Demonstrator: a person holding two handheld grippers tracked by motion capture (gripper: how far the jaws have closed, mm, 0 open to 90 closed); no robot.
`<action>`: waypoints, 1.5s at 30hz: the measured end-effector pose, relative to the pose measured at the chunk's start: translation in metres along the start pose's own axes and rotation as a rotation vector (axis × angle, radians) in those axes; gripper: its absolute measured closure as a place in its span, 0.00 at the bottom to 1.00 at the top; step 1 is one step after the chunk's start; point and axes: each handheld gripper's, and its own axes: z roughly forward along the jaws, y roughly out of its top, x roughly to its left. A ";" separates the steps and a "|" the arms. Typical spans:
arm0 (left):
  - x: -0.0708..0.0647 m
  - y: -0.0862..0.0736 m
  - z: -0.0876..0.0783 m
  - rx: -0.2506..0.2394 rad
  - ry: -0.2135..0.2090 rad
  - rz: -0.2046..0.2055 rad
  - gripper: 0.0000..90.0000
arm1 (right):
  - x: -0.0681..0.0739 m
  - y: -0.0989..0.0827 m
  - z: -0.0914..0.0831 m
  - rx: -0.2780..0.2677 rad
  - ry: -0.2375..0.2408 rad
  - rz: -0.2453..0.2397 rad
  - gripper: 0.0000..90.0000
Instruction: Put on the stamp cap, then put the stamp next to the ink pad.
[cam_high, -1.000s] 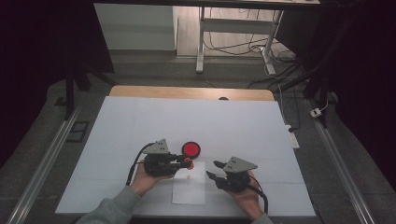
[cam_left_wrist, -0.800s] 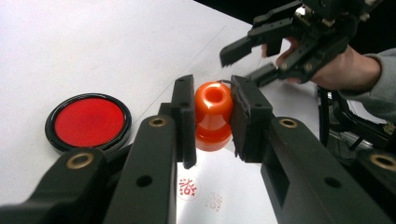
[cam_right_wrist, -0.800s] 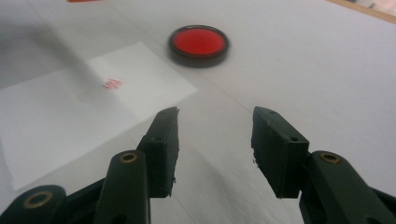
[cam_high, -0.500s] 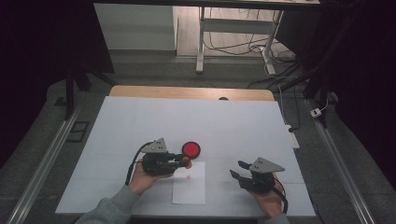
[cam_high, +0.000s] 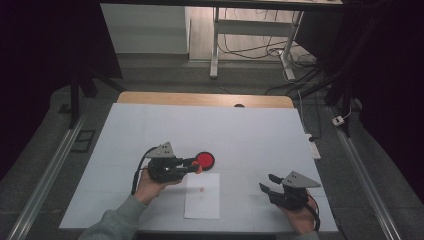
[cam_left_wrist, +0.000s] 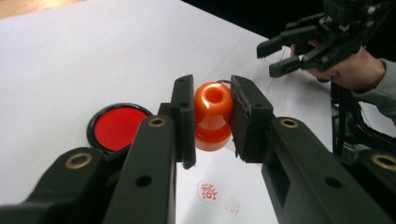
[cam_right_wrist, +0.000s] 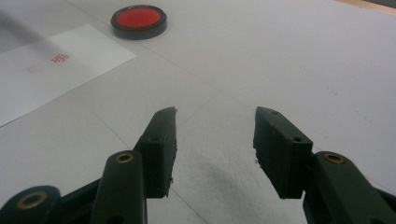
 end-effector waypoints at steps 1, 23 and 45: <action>0.001 0.001 -0.001 -0.004 0.001 0.000 0.79 | 0.001 0.000 0.001 0.000 0.001 0.000 0.54; 0.026 0.007 -0.007 -0.002 0.085 -0.033 0.79 | -0.002 0.001 0.002 -0.004 0.003 0.002 0.53; 0.063 0.001 0.028 0.092 0.232 -0.042 0.79 | -0.002 0.001 0.003 -0.023 0.022 0.013 0.53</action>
